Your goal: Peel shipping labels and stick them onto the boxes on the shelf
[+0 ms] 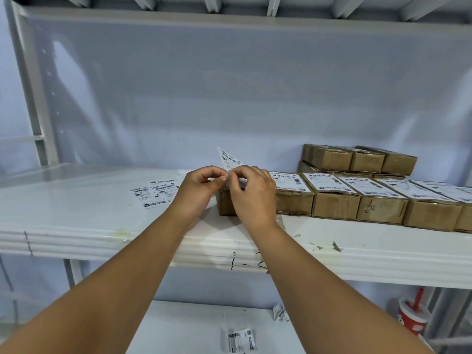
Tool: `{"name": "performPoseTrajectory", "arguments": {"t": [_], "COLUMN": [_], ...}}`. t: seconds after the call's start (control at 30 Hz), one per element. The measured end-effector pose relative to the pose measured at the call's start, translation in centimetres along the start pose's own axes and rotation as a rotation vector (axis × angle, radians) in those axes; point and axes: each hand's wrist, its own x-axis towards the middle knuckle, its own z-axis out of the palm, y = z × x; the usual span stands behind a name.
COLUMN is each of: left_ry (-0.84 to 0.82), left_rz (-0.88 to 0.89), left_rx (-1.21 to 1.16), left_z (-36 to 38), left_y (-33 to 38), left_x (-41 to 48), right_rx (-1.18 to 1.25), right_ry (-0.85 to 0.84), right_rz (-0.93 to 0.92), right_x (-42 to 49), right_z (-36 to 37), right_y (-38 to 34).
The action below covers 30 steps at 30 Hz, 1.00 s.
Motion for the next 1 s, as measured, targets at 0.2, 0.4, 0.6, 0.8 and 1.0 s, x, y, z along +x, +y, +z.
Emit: {"name": "performPoseTrajectory", "arguments": {"t": [0.2, 0.4, 0.6, 0.8, 1.0], "left_ry": [0.128, 0.313, 0.480, 0.750, 1.083], "left_rz": [-0.212, -0.328, -0.356, -0.327, -0.291], "left_rx": [-0.206, -0.664, -0.687, -0.697, -0.865], "left_z": [-0.1, -0.5, -1.1, -2.0, -3.8], "left_y": [-0.1, 0.3, -0.2, -1.2, -2.2], "left_x": [0.3, 0.6, 0.9, 1.2, 1.5], "right_rx": [0.016, 0.133, 0.188, 0.272, 0.291], "right_ry": [0.063, 0.107, 0.206, 0.290, 0.360], "right_rz": [0.027, 0.138, 0.210, 0.341, 0.336], "right_x": [0.1, 0.2, 0.4, 0.7, 0.6], "right_z": [-0.3, -0.7, -1.1, -1.5, -1.6], "right_y": [0.3, 0.1, 0.1, 0.3, 0.2]}}
